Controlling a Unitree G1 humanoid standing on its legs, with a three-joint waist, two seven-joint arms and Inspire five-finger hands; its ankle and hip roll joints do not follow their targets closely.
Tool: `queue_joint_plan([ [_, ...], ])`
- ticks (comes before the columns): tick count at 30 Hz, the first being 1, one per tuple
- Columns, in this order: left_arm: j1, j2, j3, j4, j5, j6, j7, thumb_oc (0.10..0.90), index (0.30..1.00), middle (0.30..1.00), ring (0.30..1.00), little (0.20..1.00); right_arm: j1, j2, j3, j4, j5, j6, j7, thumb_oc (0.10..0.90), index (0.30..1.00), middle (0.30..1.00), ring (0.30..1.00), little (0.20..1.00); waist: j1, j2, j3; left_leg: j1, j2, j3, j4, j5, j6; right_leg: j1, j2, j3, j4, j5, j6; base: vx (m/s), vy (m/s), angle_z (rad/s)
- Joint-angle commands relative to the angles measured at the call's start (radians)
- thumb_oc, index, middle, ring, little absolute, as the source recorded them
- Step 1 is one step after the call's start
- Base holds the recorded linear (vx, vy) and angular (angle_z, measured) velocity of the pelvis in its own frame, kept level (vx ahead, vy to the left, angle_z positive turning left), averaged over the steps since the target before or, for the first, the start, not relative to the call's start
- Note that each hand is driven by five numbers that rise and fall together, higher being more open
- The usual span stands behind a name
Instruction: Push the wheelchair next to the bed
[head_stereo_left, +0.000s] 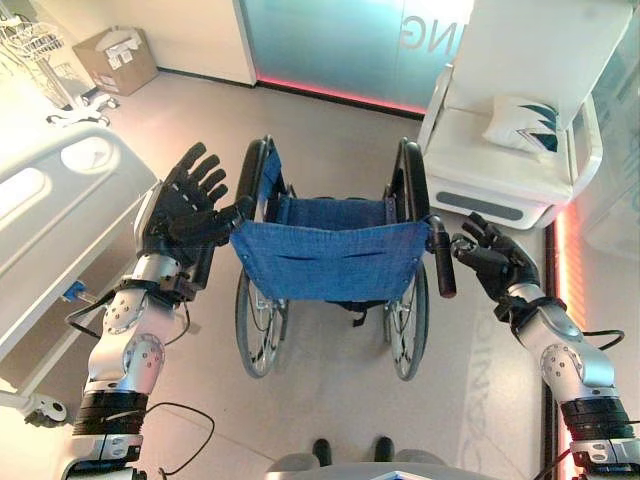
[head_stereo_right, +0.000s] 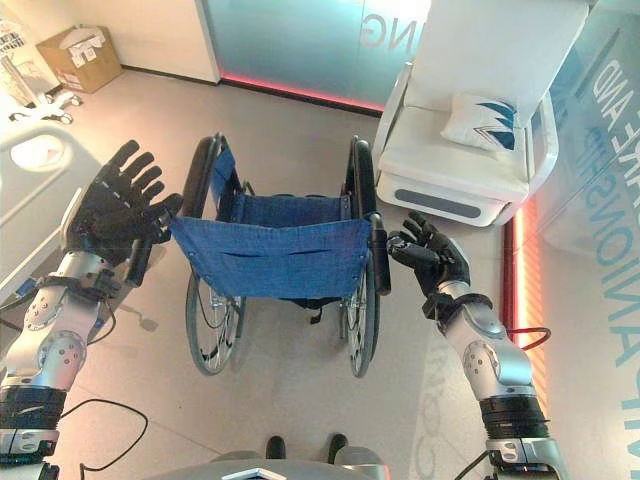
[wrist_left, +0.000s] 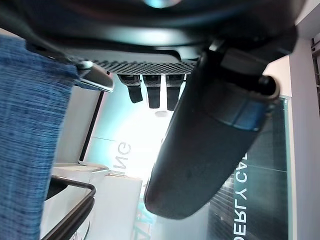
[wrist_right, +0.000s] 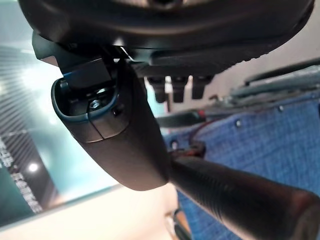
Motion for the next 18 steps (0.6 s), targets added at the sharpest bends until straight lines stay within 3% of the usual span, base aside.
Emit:
queue_joint_plan([
  [1,-0.048,0.04,0.036,-0.082,0.009,-0.107,0.013,0.8,0.9,0.9,0.9,0.9,-0.056,-0.049,0.02,-0.118,0.054,-0.098,0.046,0.8,0.9,0.9,0.9,0.9,0.001,-0.05,-0.062,-0.062,0.012,0.09,0.251,-0.097,-0.042,-0.035,-0.031,0.024,0.075,0.023,0.007,-0.11,0.186,0.1],
  [4,-0.051,0.037,0.043,-0.085,0.042,-0.119,0.032,0.8,0.9,0.9,0.9,0.9,-0.078,-0.057,0.009,-0.125,0.036,-0.122,0.019,0.8,0.9,0.9,0.9,0.9,0.004,-0.057,-0.058,-0.076,0.004,0.069,0.282,-0.122,-0.04,-0.04,-0.045,0.032,0.076,0.037,0.013,-0.05,0.216,-0.02],
  [5,-0.054,0.036,0.043,-0.086,0.048,-0.126,0.045,0.8,0.9,0.9,0.9,0.9,-0.088,-0.063,0.006,-0.138,0.036,-0.136,-0.011,0.8,0.9,0.9,0.9,0.9,-0.002,-0.048,-0.056,-0.069,0.002,0.064,0.251,-0.12,-0.032,-0.052,-0.045,0.047,0.088,0.037,0.018,-0.03,0.347,-0.15],
  [7,-0.063,0.038,0.049,-0.093,0.031,-0.119,0.042,0.8,0.9,0.9,0.9,0.9,-0.109,-0.044,-0.01,-0.146,0.011,-0.182,-0.067,0.8,0.9,0.9,0.9,0.9,-0.017,-0.021,-0.057,-0.026,0.002,0.083,0.149,-0.094,-0.022,-0.087,-0.059,0.066,0.105,0.054,0.049,-0.02,0.387,-0.23],
  [11,-0.093,0.028,0.029,-0.098,0.004,-0.124,0.044,0.8,0.9,0.9,0.9,0.9,-0.14,-0.009,-0.015,-0.168,0.013,-0.208,-0.116,0.8,0.9,0.9,0.9,0.9,-0.028,-0.004,-0.048,0.016,-0.03,0.058,0.066,-0.081,-0.001,-0.166,-0.096,0.097,0.133,0.115,0.105,-0.01,0.291,-0.22],
  [18,-0.111,0.004,0.0,-0.117,-0.02,-0.119,0.076,0.8,0.9,0.9,0.9,0.9,-0.186,-0.007,0.001,-0.183,0.013,-0.229,-0.143,0.8,0.9,0.9,0.9,0.9,-0.022,0.006,-0.055,0.01,-0.064,0.043,0.051,-0.091,0.017,-0.204,-0.118,0.101,0.144,0.123,0.103,-0.02,0.174,-0.1],
])
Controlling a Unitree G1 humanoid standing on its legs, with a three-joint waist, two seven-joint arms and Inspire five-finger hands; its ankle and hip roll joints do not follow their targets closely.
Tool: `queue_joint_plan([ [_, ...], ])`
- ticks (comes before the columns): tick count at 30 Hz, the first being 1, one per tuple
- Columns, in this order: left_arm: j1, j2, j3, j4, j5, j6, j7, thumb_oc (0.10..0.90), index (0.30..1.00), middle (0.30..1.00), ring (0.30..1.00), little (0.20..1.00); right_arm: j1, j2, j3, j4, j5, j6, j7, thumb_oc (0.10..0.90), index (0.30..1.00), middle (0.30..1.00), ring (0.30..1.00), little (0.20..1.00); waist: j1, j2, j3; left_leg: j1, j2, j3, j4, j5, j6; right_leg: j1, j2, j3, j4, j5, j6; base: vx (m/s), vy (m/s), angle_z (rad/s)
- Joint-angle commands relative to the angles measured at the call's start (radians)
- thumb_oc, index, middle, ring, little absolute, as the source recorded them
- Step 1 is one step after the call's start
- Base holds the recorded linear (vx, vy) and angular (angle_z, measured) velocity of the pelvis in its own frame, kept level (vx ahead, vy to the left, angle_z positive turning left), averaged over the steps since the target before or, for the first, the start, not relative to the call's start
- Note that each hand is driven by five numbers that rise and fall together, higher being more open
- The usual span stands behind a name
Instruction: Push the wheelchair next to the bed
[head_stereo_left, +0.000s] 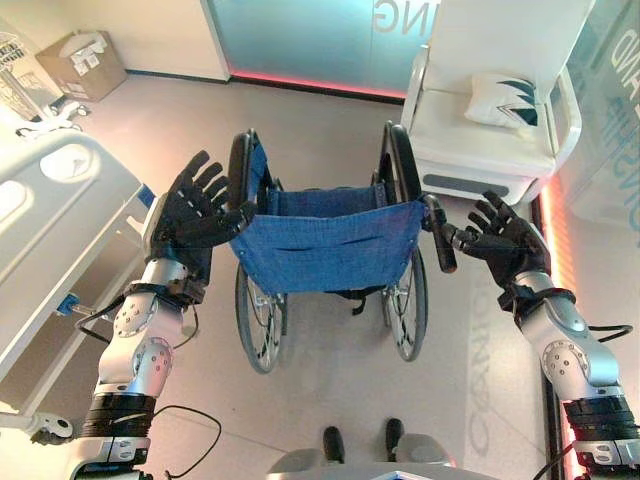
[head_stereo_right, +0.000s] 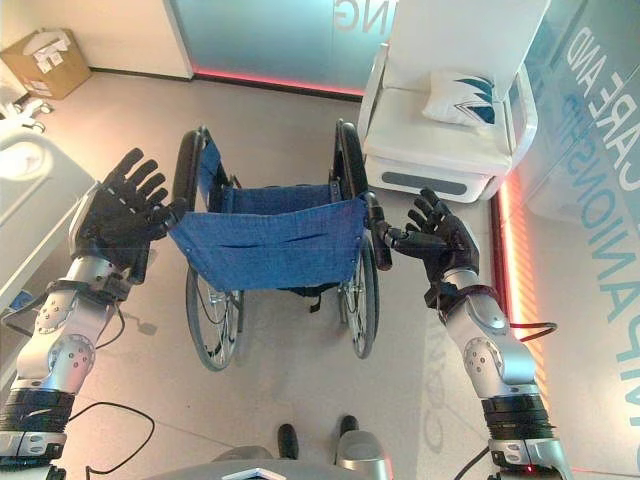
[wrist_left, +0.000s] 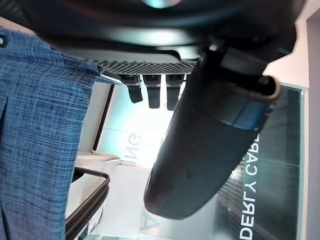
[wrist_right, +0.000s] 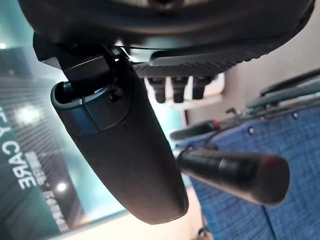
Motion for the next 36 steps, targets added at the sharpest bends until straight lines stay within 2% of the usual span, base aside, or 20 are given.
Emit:
queue_joint_plan([
  [1,-0.113,0.035,0.017,-0.106,0.016,-0.132,0.057,0.8,0.9,0.9,0.9,0.9,-0.175,0.0,0.002,-0.097,0.016,-0.158,-0.036,0.8,0.9,0.9,0.9,0.9,0.024,-0.023,-0.083,0.027,-0.024,-0.055,0.068,-0.105,-0.035,-0.083,-0.066,0.008,0.029,0.127,0.045,-0.02,0.114,-0.09],
  [6,-0.108,0.05,0.039,-0.082,0.113,-0.222,0.176,0.8,0.9,0.9,0.9,0.9,-0.193,-0.001,0.032,-0.096,0.023,-0.14,-0.039,0.8,0.9,0.9,0.9,0.9,0.046,-0.024,-0.092,0.03,-0.018,-0.028,0.052,-0.097,-0.026,-0.077,-0.075,-0.04,0.09,0.115,0.038,-0.01,0.046,-0.18],
  [7,-0.107,0.05,0.041,-0.083,0.126,-0.241,0.189,0.8,0.9,0.9,0.9,0.9,-0.192,0.001,0.036,-0.095,0.025,-0.137,-0.037,0.8,0.9,0.9,0.9,0.9,0.049,-0.025,-0.093,0.029,-0.015,-0.022,0.052,-0.095,-0.024,-0.074,-0.074,-0.047,0.106,0.103,0.035,0.0,0.002,-0.25],
  [8,-0.11,0.044,0.04,-0.093,0.117,-0.268,0.201,0.8,0.9,0.9,0.9,0.9,-0.191,0.004,0.044,-0.091,0.025,-0.135,-0.034,0.8,0.9,0.9,0.9,0.9,0.053,-0.026,-0.095,0.029,-0.01,-0.024,0.052,-0.095,-0.016,-0.053,-0.055,-0.052,0.127,0.049,0.026,-0.01,-0.009,-0.19],
  [9,-0.112,0.042,0.04,-0.094,0.115,-0.271,0.202,0.8,0.9,0.9,0.9,0.9,-0.191,0.005,0.044,-0.091,0.024,-0.135,-0.033,0.8,0.9,0.9,0.9,0.9,0.054,-0.027,-0.096,0.024,-0.009,-0.023,0.053,-0.091,-0.016,-0.052,-0.051,-0.051,0.124,0.047,0.023,0.0,-0.052,-0.06],
  [10,-0.113,0.026,0.037,-0.105,0.132,-0.289,0.223,0.8,0.9,0.9,0.9,0.9,-0.188,0.007,0.049,-0.089,0.031,-0.13,-0.023,0.8,0.9,0.9,0.9,0.9,0.063,-0.037,-0.107,0.016,-0.01,-0.021,0.051,-0.09,-0.016,-0.022,-0.029,-0.063,0.088,0.019,0.016,0.0,-0.051,0.01],
  [12,-0.106,0.019,0.035,-0.116,0.148,-0.301,0.244,0.8,0.9,0.9,0.9,0.9,-0.18,0.005,0.052,-0.086,0.036,-0.125,-0.012,0.8,0.9,0.9,0.9,0.9,0.07,-0.046,-0.115,0.018,-0.012,-0.021,0.048,-0.091,-0.019,0.004,-0.02,-0.077,0.041,0.024,0.014,0.03,-0.068,0.01],
  [15,-0.107,0.007,0.03,-0.12,0.173,-0.319,0.267,0.8,0.9,0.9,0.9,0.9,-0.174,0.004,0.059,-0.084,0.037,-0.111,0.003,0.8,0.9,0.9,0.9,0.9,0.069,-0.055,-0.126,0.019,-0.007,-0.03,0.037,-0.087,-0.022,0.026,-0.001,-0.043,0.001,0.024,0.006,0.04,-0.091,0.03],
  [19,-0.111,-0.003,0.024,-0.123,0.18,-0.355,0.271,0.8,0.9,0.9,0.9,0.9,-0.172,0.003,0.079,-0.066,0.033,-0.085,0.031,0.8,0.9,0.9,0.9,0.9,0.076,-0.065,-0.138,0.023,-0.001,-0.028,0.016,-0.075,-0.031,0.055,0.016,-0.051,-0.042,0.027,-0.003,0.03,-0.093,0.01],
  [21,-0.117,-0.013,0.02,-0.126,0.179,-0.345,0.264,0.8,0.9,0.9,0.9,0.9,-0.171,0.01,0.086,-0.058,0.017,-0.067,0.03,0.8,0.9,0.9,0.9,0.9,0.077,-0.066,-0.139,0.022,0.002,-0.031,0.01,-0.071,-0.034,0.059,0.021,-0.051,-0.049,0.027,-0.006,0.01,-0.084,0.0],
  [24,-0.116,-0.014,-0.004,-0.121,0.175,-0.23,0.217,0.8,0.9,0.9,0.9,0.9,-0.158,0.014,0.106,-0.033,0.0,-0.016,0.014,0.8,0.9,0.9,0.9,0.9,0.078,-0.064,-0.137,0.017,0.008,-0.04,0.003,-0.06,-0.044,0.068,0.031,-0.061,-0.063,0.032,-0.008,0.0,-0.091,0.08],
  [29,-0.091,-0.011,-0.019,-0.12,0.11,-0.14,0.149,0.8,0.9,0.9,0.9,0.9,-0.133,0.01,0.112,-0.011,0.009,0.022,0.051,0.8,0.9,0.9,0.9,0.9,0.077,-0.057,-0.128,0.01,0.009,-0.041,0.003,-0.053,-0.048,0.069,0.033,-0.067,-0.073,0.039,-0.006,-0.02,-0.04,0.12],
  [34,-0.078,0.002,-0.021,-0.107,0.148,-0.123,0.172,0.8,0.9,0.9,0.9,0.9,-0.122,0.012,0.126,0.017,0.011,0.039,0.068,0.8,0.9,0.9,0.9,0.9,0.079,-0.05,-0.119,0.012,0.009,-0.039,0.003,-0.048,-0.051,0.071,0.033,-0.071,-0.079,0.045,-0.004,-0.01,-0.012,0.04],
  [36,-0.079,0.013,-0.021,-0.098,0.172,-0.135,0.184,0.8,0.9,0.9,0.9,0.9,-0.124,0.015,0.133,0.028,0.013,0.042,0.067,0.8,0.9,0.9,0.9,0.9,0.081,-0.05,-0.117,0.013,0.008,-0.039,0.003,-0.047,-0.052,0.073,0.033,-0.073,-0.083,0.047,-0.002,-0.01,-0.01,0.09],
])
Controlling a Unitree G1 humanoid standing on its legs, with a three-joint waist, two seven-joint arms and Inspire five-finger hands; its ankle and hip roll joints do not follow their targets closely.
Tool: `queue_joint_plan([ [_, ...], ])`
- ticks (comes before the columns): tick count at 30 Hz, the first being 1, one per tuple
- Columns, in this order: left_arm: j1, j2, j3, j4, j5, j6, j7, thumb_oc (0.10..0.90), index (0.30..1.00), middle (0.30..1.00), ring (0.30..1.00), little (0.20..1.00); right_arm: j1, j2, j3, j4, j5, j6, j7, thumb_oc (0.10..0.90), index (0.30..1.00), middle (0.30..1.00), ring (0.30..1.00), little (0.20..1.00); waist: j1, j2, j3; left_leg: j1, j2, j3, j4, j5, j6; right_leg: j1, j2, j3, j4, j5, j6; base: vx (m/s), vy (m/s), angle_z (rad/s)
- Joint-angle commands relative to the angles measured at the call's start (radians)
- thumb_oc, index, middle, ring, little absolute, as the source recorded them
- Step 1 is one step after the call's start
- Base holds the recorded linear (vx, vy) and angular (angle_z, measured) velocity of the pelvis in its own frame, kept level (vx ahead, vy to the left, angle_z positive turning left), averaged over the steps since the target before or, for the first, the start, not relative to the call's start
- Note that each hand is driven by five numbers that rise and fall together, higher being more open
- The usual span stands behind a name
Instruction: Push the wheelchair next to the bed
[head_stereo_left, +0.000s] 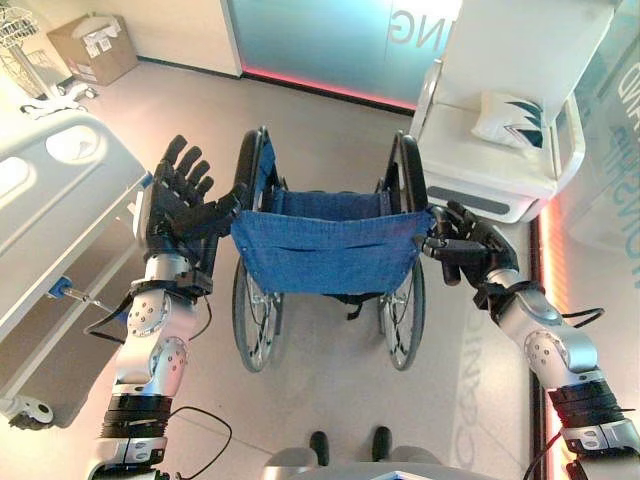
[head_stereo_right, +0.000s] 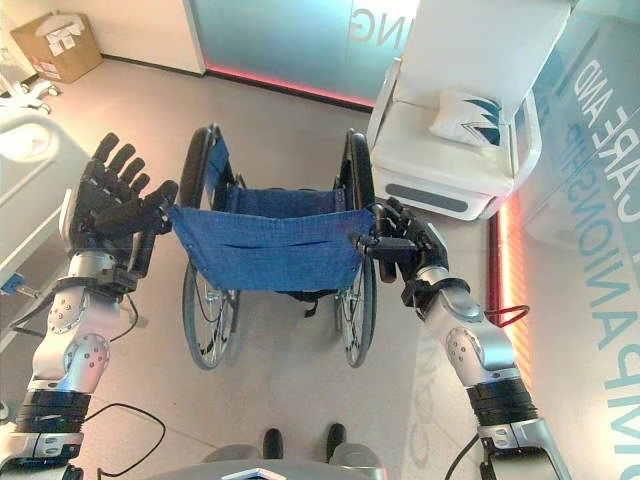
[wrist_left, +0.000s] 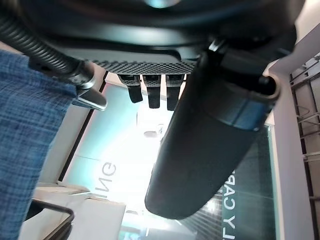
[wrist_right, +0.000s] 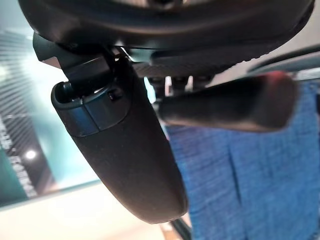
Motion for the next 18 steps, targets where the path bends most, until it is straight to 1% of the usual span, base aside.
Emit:
queue_joint_plan([
  [1,-0.071,0.092,-0.007,-0.016,0.071,-0.103,0.006,0.8,0.9,0.9,0.9,0.9,-0.066,0.013,0.018,-0.012,0.011,-0.063,0.037,0.8,0.9,0.9,0.9,0.9,0.007,0.006,-0.103,-0.004,-0.014,0.008,0.003,-0.04,-0.035,0.0,0.005,-0.021,0.035,-0.008,0.024,-0.01,-0.01,0.06],
  [4,-0.073,0.1,-0.003,-0.01,0.107,-0.113,0.03,0.8,0.9,0.9,0.9,0.9,-0.078,0.021,0.025,0.014,0.003,-0.066,0.029,0.8,0.9,0.9,0.9,0.9,0.013,0.006,-0.102,-0.001,-0.013,0.007,0.003,-0.039,-0.036,0.005,0.006,-0.026,0.032,-0.007,0.023,0.0,-0.007,0.02],
  [10,-0.094,0.118,-0.007,0.03,0.172,-0.087,0.094,0.8,0.9,0.9,0.9,0.9,-0.109,0.037,0.043,0.051,0.017,-0.068,-0.009,0.8,0.9,0.9,0.9,0.9,0.022,0.002,-0.098,0.003,-0.014,0.003,0.004,-0.037,-0.037,0.014,0.007,-0.034,0.032,-0.007,0.023,0.0,-0.002,0.01],
  [15,-0.091,0.119,-0.016,0.041,0.185,-0.04,0.096,0.8,0.9,0.9,0.9,0.9,-0.117,0.047,0.051,0.059,0.016,-0.066,-0.017,0.8,0.9,0.9,0.9,0.9,0.028,0.001,-0.095,0.006,-0.014,-0.003,0.005,-0.034,-0.037,0.019,0.008,-0.039,0.035,-0.008,0.022,0.01,-0.004,0.03],
  [17,-0.084,0.117,-0.02,0.039,0.16,-0.014,0.068,0.8,0.9,0.9,0.9,0.9,-0.114,0.049,0.052,0.055,0.01,-0.067,-0.019,0.8,0.9,0.9,0.9,0.9,0.03,0.002,-0.095,0.008,-0.014,-0.004,0.005,-0.033,-0.037,0.021,0.007,-0.043,0.035,-0.008,0.023,0.02,-0.005,0.06],
  [18,-0.082,0.112,-0.026,0.038,0.145,0.015,0.05,0.8,0.9,0.9,0.9,0.9,-0.113,0.052,0.053,0.055,0.001,-0.07,-0.02,0.8,0.9,0.9,0.9,0.9,0.031,0.003,-0.095,0.008,-0.013,-0.004,0.006,-0.032,-0.037,0.022,0.007,-0.045,0.035,-0.009,0.024,0.01,-0.003,0.11],
])
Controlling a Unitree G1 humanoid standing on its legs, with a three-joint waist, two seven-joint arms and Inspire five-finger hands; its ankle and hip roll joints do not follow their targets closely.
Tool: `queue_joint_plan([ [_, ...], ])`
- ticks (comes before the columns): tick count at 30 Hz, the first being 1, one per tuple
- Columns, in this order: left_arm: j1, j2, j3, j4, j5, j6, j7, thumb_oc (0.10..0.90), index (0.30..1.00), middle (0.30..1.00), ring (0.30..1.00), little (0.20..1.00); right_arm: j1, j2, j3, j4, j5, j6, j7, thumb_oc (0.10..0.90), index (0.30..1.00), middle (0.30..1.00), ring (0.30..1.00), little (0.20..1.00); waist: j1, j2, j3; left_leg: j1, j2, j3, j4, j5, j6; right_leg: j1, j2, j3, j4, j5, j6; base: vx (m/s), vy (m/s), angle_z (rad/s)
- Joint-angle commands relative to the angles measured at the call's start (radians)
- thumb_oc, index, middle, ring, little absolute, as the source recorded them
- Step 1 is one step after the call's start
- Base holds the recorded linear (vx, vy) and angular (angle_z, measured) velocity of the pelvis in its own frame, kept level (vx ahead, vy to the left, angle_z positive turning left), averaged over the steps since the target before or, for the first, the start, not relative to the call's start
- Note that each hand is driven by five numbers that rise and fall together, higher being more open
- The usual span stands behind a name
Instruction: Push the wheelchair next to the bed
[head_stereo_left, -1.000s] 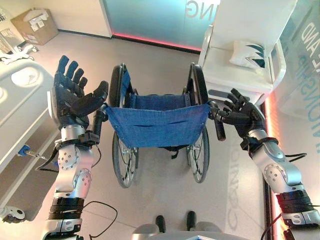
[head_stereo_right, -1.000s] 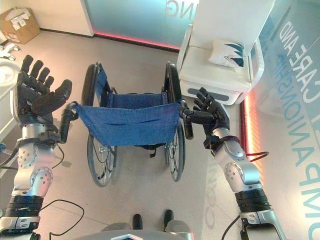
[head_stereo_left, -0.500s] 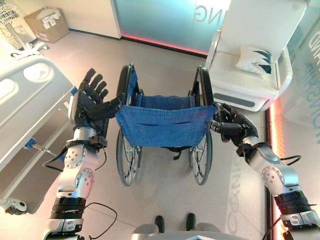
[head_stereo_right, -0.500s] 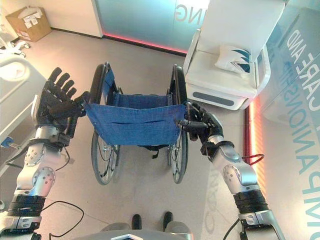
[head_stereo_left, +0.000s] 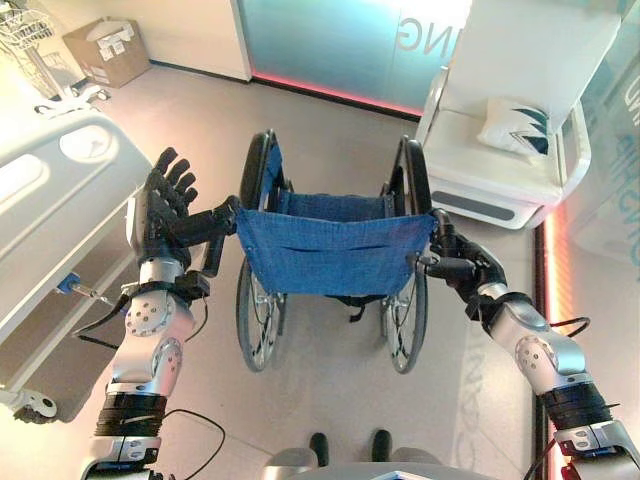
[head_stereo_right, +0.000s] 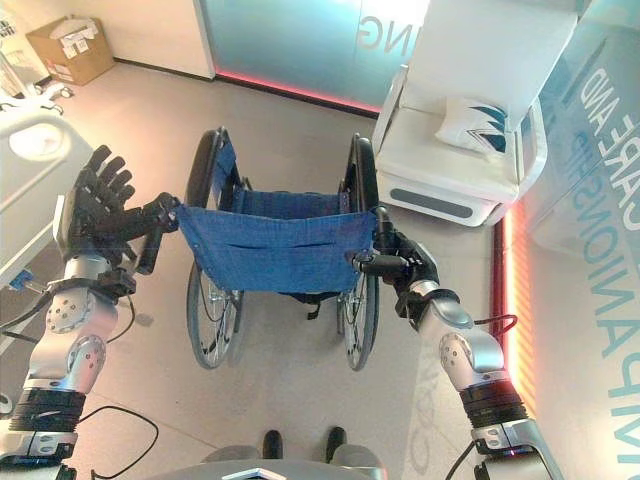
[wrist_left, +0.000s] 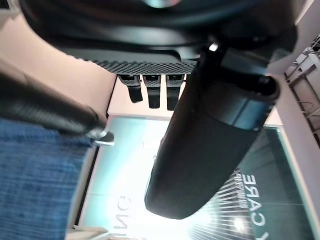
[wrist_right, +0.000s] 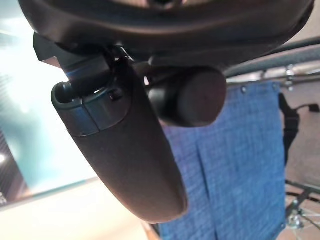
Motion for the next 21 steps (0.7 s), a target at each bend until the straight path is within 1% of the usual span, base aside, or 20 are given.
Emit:
queue_joint_plan([
  [1,-0.079,0.069,-0.022,-0.016,-0.01,-0.007,-0.064,0.8,0.9,0.9,0.9,0.9,-0.114,0.024,0.017,-0.021,-0.004,-0.084,0.002,0.8,0.9,0.9,0.9,0.9,0.02,0.003,-0.093,-0.001,-0.014,0.016,0.006,-0.037,-0.03,0.002,0.006,-0.021,0.036,-0.007,0.027,0.01,-0.002,0.11],
  [2,-0.078,0.069,-0.021,-0.017,-0.01,-0.007,-0.065,0.8,0.9,0.9,0.9,0.9,-0.114,0.024,0.017,-0.022,-0.004,-0.083,0.002,0.8,0.9,0.9,0.9,0.9,0.02,0.003,-0.093,-0.001,-0.014,0.016,0.006,-0.037,-0.03,0.002,0.006,-0.021,0.037,-0.007,0.027,0.01,-0.002,0.07],
  [4,-0.077,0.065,-0.029,-0.015,-0.024,0.053,-0.077,0.8,0.9,0.9,0.9,0.9,-0.117,0.026,0.02,-0.024,-0.004,-0.081,-0.002,0.8,0.9,0.9,0.9,0.9,0.02,0.007,-0.09,0.001,-0.015,0.014,0.006,-0.036,-0.03,0.003,0.007,-0.023,0.039,-0.007,0.028,0.01,0.0,0.04],
  [6,-0.078,0.064,-0.036,-0.01,-0.028,0.074,-0.089,0.8,0.9,0.9,0.9,0.9,-0.121,0.025,0.022,-0.024,-0.004,-0.079,-0.004,0.8,0.9,0.9,0.9,0.9,0.02,0.007,-0.089,0.001,-0.016,0.013,0.006,-0.035,-0.03,0.002,0.007,-0.023,0.039,-0.006,0.028,0.0,0.0,0.02],
  [7,-0.079,0.064,-0.042,-0.003,-0.042,0.114,-0.12,0.8,0.9,0.9,0.9,0.9,-0.123,0.024,0.023,-0.023,-0.006,-0.078,-0.002,0.8,0.9,0.9,0.9,0.9,0.019,0.01,-0.087,0.0,-0.016,0.014,0.007,-0.034,-0.03,0.002,0.007,-0.022,0.041,-0.006,0.028,0.0,0.0,0.0],
  [10,-0.081,0.07,-0.054,0.008,-0.06,0.152,-0.153,0.8,0.9,0.9,0.9,0.9,-0.124,0.022,0.025,-0.025,-0.008,-0.078,-0.001,0.8,0.9,0.9,0.9,0.9,0.018,0.014,-0.085,0.001,-0.016,0.015,0.008,-0.034,-0.029,0.001,0.007,-0.022,0.043,-0.006,0.029,0.0,0.0,0.0],
  [13,-0.083,0.086,-0.066,0.029,-0.046,0.19,-0.159,0.8,0.9,0.9,0.9,0.9,-0.127,0.014,0.025,-0.026,-0.003,-0.079,-0.002,0.8,0.9,0.9,0.9,0.9,0.015,0.019,-0.082,0.001,-0.017,0.017,0.009,-0.032,-0.028,0.001,0.007,-0.021,0.042,-0.005,0.03,0.0,0.0,0.0],
  [18,-0.097,0.12,-0.069,0.078,-0.024,0.213,-0.124,0.8,0.9,0.9,0.9,0.9,-0.136,0.001,0.031,-0.022,0.007,-0.08,0.002,0.8,0.9,0.9,0.9,0.9,0.01,0.024,-0.083,0.003,-0.017,0.022,0.01,-0.032,-0.029,0.002,0.008,-0.018,0.042,-0.005,0.031,0.0,0.0,0.0],
  [21,-0.102,0.129,-0.068,0.095,-0.002,0.212,-0.109,0.8,0.9,0.9,0.9,0.9,-0.137,-0.001,0.035,-0.02,0.009,-0.08,0.003,0.8,0.9,0.9,0.9,0.9,0.008,0.025,-0.083,0.004,-0.018,0.022,0.01,-0.031,-0.03,0.003,0.008,-0.017,0.04,-0.004,0.031,0.0,0.0,0.0],
])
